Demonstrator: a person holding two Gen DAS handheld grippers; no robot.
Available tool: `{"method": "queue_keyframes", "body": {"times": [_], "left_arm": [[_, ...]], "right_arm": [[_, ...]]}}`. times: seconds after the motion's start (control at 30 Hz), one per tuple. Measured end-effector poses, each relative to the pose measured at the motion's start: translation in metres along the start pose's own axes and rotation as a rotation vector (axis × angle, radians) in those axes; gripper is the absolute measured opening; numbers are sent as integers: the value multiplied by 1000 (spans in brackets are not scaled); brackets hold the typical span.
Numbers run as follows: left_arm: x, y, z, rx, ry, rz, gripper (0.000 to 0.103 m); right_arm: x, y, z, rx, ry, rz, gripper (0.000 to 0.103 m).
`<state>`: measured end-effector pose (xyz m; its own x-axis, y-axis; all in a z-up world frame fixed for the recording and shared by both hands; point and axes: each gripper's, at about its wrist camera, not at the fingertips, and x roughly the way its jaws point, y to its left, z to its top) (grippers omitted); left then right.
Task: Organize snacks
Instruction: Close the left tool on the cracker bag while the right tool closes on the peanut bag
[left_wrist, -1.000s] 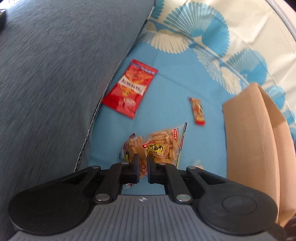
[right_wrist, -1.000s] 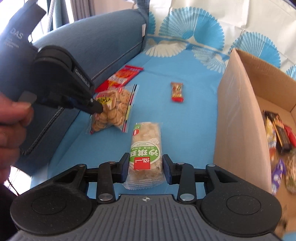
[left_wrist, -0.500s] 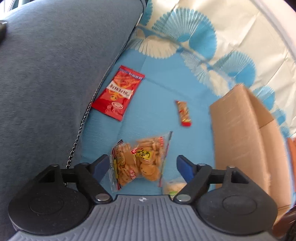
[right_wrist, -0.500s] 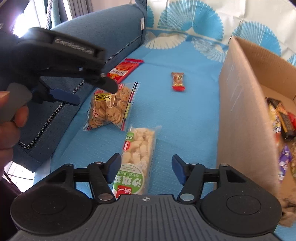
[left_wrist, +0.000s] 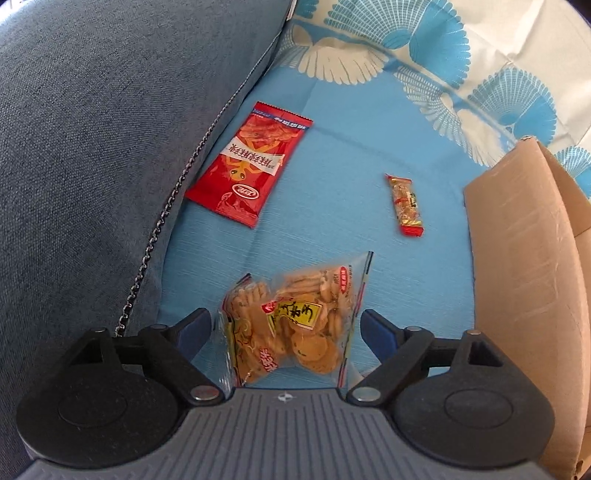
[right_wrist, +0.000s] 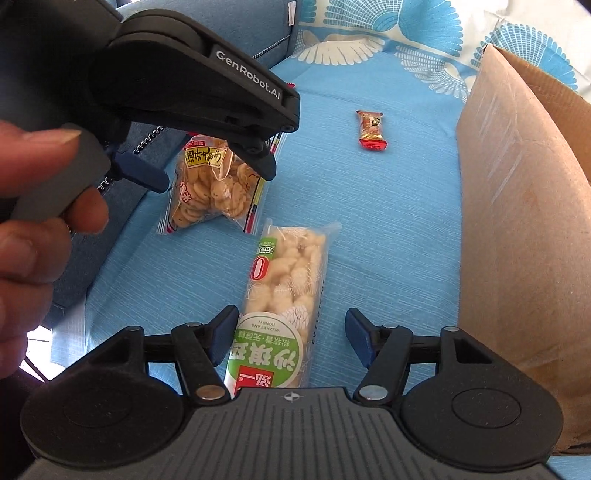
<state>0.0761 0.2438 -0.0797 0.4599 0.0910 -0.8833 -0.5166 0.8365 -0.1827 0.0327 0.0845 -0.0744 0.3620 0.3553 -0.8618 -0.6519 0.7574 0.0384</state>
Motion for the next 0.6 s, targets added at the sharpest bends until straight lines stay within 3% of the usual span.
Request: {"method": "queue_keyframes", "body": {"times": [0.1, 0.2, 0.6], "left_arm": [[2, 0, 0, -7, 4, -3, 91], [2, -4, -1, 12, 2, 5, 91], [2, -7, -1, 22, -7, 18, 91]], "right_arm": [[0, -1, 1, 4, 0, 7, 58], [-2, -1, 2, 4, -5, 17, 40], [-6, -6, 1, 26, -12, -10, 39]]}}
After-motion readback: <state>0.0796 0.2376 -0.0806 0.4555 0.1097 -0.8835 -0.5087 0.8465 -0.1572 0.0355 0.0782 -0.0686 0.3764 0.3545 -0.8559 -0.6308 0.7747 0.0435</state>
